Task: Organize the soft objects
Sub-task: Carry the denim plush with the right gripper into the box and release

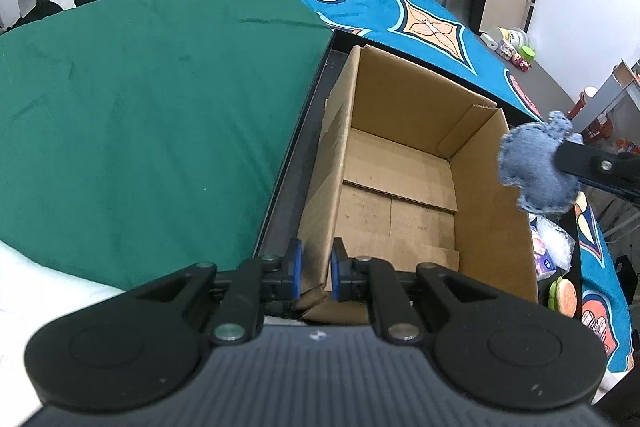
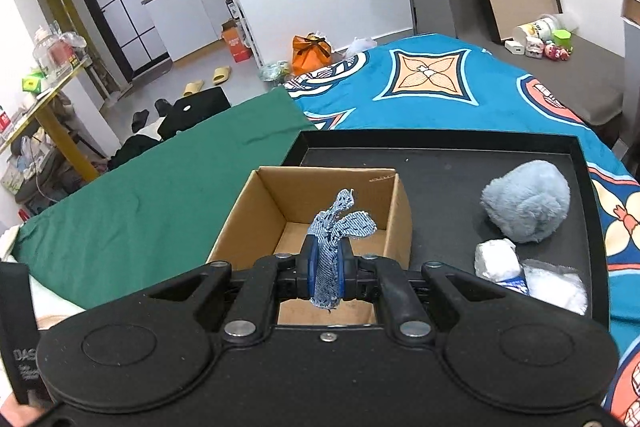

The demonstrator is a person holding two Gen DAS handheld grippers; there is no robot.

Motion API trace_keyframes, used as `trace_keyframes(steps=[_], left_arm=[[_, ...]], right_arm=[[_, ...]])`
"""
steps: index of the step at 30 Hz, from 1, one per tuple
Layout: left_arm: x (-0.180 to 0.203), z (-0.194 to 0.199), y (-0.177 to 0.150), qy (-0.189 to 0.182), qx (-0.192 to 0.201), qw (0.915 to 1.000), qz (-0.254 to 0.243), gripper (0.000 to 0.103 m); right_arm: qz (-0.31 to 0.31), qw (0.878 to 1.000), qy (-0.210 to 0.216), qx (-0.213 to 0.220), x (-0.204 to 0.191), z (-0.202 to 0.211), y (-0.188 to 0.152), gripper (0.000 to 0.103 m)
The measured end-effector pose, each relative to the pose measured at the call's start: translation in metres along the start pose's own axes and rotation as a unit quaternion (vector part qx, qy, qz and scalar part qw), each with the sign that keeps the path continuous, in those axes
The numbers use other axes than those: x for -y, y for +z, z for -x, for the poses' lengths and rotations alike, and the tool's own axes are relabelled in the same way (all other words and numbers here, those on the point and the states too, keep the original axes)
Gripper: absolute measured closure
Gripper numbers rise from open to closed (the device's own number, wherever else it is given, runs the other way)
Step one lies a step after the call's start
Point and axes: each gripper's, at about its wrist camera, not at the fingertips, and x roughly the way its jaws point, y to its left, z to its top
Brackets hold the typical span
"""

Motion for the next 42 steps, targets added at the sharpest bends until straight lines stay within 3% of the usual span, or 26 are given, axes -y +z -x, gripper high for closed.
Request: trace_keyframes(steps=[8, 12, 15, 28, 32, 38, 42], left_arm=[[-0.009, -0.003, 0.001, -0.011, 0.002, 0.9998, 0.016, 0.090], [-0.011, -0.003, 0.001, -0.014, 0.002, 0.9997, 0.019, 0.090], [-0.012, -0.003, 0.001, -0.016, 0.002, 0.9997, 0.020, 0.090], [-0.006, -0.002, 0.002, -0.007, 0.000, 0.9999, 0.007, 0.088], [-0.004, 0.000, 0.001, 0.005, 0.002, 1.0000, 0.008, 0.080], [0.007, 0.009, -0.001, 0.035, 0.025, 0.9990, -0.011, 0.050], [0.014, 0.007, -0.002, 0.048, 0.021, 0.9982, -0.030, 0.047]], right_arm=[[0.009, 1.000, -0.002, 0.002, -0.009, -0.022, 0.011, 0.092], [0.003, 0.999, 0.036, 0.028, -0.016, -0.023, 0.019, 0.081], [0.002, 0.998, 0.053, 0.027, -0.019, -0.024, 0.020, 0.079], [-0.026, 1.000, 0.014, -0.001, 0.010, -0.011, -0.005, 0.074], [-0.038, 0.999, -0.007, -0.002, 0.024, -0.002, -0.014, 0.065], [-0.058, 0.997, -0.045, -0.012, 0.050, 0.008, -0.031, 0.055], [-0.066, 0.996, -0.065, -0.017, 0.066, 0.014, -0.042, 0.047]])
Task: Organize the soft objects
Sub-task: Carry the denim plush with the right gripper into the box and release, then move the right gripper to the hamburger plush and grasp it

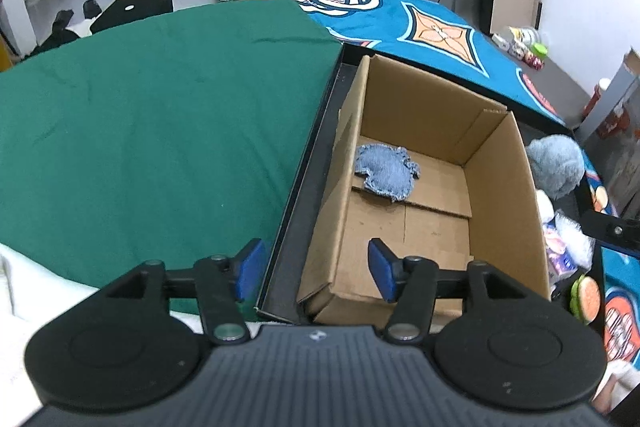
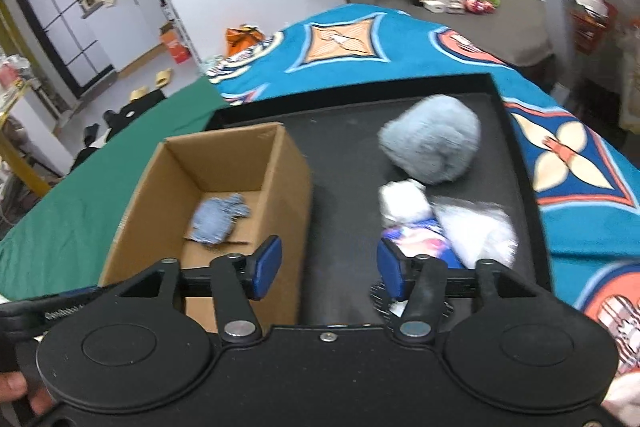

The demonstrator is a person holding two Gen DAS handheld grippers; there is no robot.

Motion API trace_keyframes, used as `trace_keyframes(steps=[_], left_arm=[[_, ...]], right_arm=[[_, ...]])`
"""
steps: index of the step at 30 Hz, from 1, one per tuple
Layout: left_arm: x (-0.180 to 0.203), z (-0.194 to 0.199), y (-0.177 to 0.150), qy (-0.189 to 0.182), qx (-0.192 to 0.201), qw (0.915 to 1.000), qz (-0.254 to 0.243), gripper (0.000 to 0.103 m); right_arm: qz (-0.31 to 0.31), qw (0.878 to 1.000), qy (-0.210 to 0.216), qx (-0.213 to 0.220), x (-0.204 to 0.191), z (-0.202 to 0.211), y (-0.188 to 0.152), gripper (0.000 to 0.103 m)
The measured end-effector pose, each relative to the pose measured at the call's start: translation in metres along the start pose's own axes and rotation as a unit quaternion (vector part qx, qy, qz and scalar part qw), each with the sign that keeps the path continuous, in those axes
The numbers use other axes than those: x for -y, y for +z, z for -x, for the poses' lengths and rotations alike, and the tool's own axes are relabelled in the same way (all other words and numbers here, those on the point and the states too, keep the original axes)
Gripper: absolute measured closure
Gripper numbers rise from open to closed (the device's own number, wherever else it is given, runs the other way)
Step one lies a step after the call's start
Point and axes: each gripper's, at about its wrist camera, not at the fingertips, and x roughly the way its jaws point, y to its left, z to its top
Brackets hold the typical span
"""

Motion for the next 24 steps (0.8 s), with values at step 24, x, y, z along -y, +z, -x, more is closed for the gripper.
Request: trace_keyframes(steps=[24], left_arm=[[0.029, 0.010, -0.005, 0.069, 0.019, 0.9954, -0.063, 0.021]], right_arm=[[-0.057, 0.992, -0.103, -0.037, 0.076, -0.012, -0.046, 0.028]])
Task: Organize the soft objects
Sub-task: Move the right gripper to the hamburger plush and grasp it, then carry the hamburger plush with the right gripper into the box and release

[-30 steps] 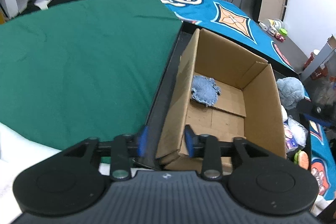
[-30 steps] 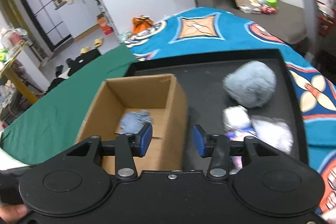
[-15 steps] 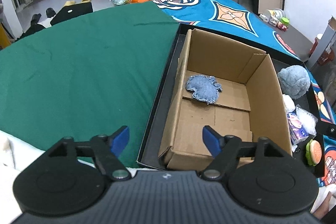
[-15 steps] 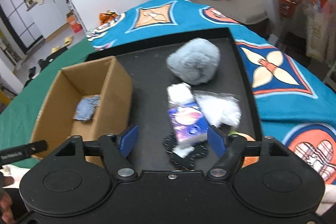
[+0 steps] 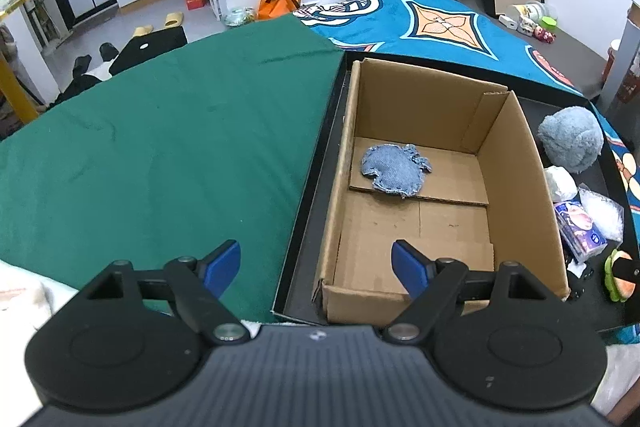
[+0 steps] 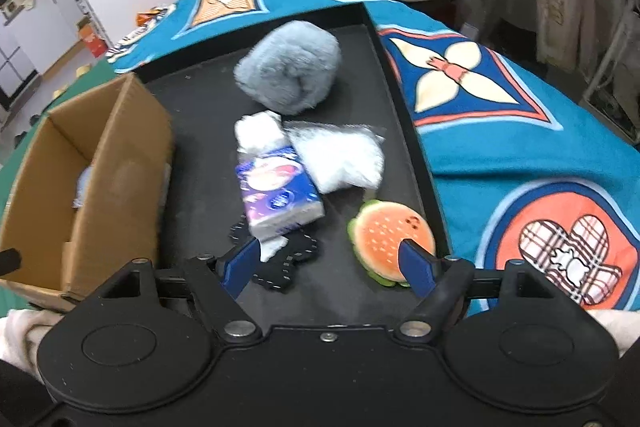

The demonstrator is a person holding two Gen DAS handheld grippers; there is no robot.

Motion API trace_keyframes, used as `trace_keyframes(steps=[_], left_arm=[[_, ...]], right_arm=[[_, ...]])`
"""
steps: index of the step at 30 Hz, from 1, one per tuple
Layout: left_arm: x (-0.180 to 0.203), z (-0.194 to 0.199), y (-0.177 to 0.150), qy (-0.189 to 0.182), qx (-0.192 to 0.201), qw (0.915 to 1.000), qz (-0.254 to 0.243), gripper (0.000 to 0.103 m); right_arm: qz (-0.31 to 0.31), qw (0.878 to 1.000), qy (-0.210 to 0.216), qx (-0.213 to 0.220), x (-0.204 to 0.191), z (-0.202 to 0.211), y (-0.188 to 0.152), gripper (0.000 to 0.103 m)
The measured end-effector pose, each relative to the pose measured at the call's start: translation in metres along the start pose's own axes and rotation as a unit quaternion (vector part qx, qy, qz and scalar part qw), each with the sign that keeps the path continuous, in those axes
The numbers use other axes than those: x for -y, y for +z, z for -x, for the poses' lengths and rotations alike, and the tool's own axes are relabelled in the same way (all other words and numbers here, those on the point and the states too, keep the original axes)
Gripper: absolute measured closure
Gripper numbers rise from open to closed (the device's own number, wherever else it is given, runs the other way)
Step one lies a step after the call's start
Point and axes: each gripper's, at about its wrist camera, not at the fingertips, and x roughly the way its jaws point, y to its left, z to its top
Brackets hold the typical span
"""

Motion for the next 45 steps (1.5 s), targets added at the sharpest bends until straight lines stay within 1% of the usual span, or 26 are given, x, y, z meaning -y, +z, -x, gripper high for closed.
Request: trace_keyframes(steps=[4, 7, 10, 13, 15, 16, 18, 22, 24, 27, 34, 38, 45], left_arm=[[0.005, 0.000, 0.001, 0.010, -0.001, 0.9999, -0.011, 0.021], [0.009, 0.001, 0.001, 0.022, -0.002, 0.9996, -0.018, 0.021], [0.014, 0.001, 0.001, 0.029, 0.000, 0.9992, -0.027, 0.021], [0.017, 0.000, 0.002, 0.036, -0.003, 0.9987, -0.034, 0.021], [0.017, 0.001, 0.003, 0.038, -0.003, 0.9987, -0.034, 0.021], [0.019, 0.000, 0.003, 0.039, -0.004, 0.9987, -0.033, 0.021], [0.019, -0.001, 0.004, 0.042, -0.007, 0.9986, -0.032, 0.021], [0.020, -0.002, 0.005, 0.042, -0.007, 0.9986, -0.033, 0.021], [0.020, -0.002, 0.005, 0.042, -0.008, 0.9985, -0.033, 0.021], [0.019, -0.003, 0.004, 0.043, -0.010, 0.9985, -0.032, 0.021], [0.014, 0.000, 0.003, 0.031, -0.004, 0.9993, -0.018, 0.021], [0.009, 0.002, 0.002, 0.025, 0.001, 0.9996, -0.011, 0.021], [0.003, 0.004, 0.002, 0.011, 0.004, 0.9999, 0.003, 0.021]], right_arm=[[-0.001, 1.000, -0.020, 0.002, 0.005, -0.006, -0.006, 0.028], [0.006, 0.999, -0.040, 0.000, 0.009, -0.014, -0.009, 0.030], [0.007, 0.999, -0.050, -0.001, 0.011, -0.019, -0.010, 0.032], [0.014, 0.998, -0.063, 0.003, 0.011, -0.024, -0.011, 0.037], [0.014, 0.997, -0.071, 0.007, 0.013, -0.027, -0.011, 0.044], [0.013, 0.997, -0.074, 0.005, 0.014, -0.030, -0.011, 0.044], [0.014, 0.997, -0.076, -0.002, 0.015, -0.037, -0.011, 0.051], [0.011, 0.997, -0.079, -0.008, 0.018, -0.046, -0.011, 0.054], [0.017, 0.996, -0.083, -0.005, 0.016, -0.046, -0.011, 0.058], [0.012, 0.998, -0.067, 0.000, 0.017, -0.040, -0.011, 0.060], [0.018, 0.999, -0.048, 0.020, 0.013, -0.024, -0.007, 0.061], [0.027, 0.998, -0.044, 0.038, 0.007, -0.011, -0.002, 0.061], [0.037, 0.997, -0.035, 0.054, -0.005, 0.005, 0.005, 0.061]])
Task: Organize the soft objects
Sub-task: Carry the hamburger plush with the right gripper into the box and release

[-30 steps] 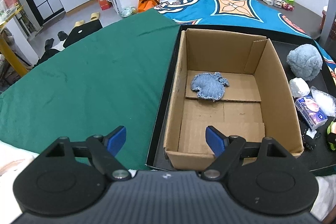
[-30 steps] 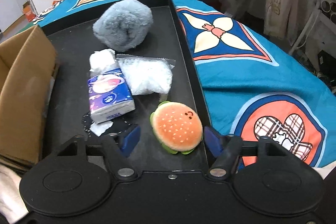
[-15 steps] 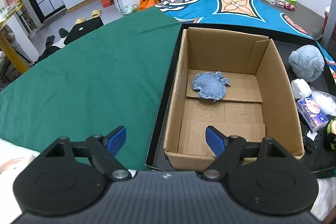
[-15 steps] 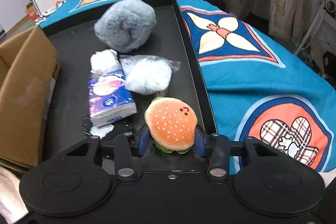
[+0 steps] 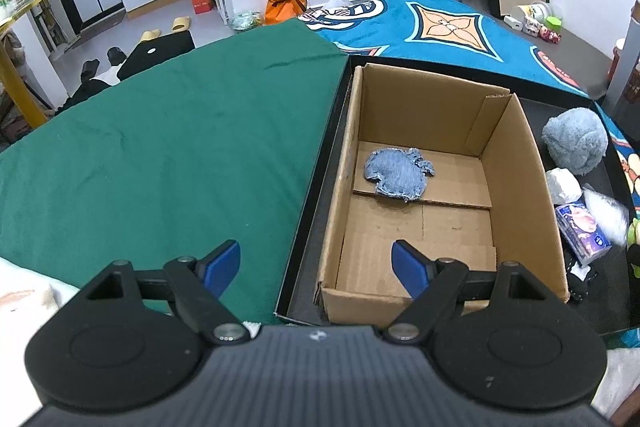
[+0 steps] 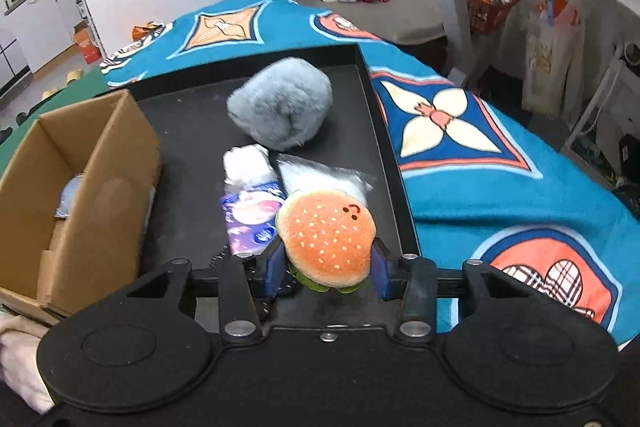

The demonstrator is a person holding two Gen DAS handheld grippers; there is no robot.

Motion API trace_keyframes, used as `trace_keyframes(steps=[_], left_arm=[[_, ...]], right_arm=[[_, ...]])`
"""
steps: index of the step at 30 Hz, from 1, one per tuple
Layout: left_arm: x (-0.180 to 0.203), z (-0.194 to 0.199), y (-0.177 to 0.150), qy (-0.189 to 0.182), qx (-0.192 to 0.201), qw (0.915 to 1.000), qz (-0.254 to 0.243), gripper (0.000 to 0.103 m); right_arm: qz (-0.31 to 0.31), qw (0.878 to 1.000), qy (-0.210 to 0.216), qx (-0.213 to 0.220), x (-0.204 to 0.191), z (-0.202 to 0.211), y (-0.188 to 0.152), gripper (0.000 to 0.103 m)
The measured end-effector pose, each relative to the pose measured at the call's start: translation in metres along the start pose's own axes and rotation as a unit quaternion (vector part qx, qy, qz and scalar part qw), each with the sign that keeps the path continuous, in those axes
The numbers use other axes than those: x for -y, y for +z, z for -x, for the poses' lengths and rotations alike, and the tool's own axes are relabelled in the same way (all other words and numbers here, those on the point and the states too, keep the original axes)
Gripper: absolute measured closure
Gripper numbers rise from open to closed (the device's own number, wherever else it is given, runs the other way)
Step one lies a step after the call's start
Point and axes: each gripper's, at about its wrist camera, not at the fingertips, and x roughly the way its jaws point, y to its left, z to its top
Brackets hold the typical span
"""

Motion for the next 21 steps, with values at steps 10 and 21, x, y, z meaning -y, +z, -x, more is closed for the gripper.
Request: trace_keyframes(steps=[10, 21], left_arm=[[-0.009, 0.000, -0.001, -0.019, 0.002, 0.9996, 0.019, 0.021], [-0.019, -0.002, -0.001, -0.039, 0.002, 0.9984, 0.041, 0.022]], right_arm=[[0.022, 0.999, 0.024, 0.028, -0.025, 0.022, 0.014, 0.061], [0.051, 0.995, 0.061, 0.059, -0.058, 0.040, 0.026, 0.061]])
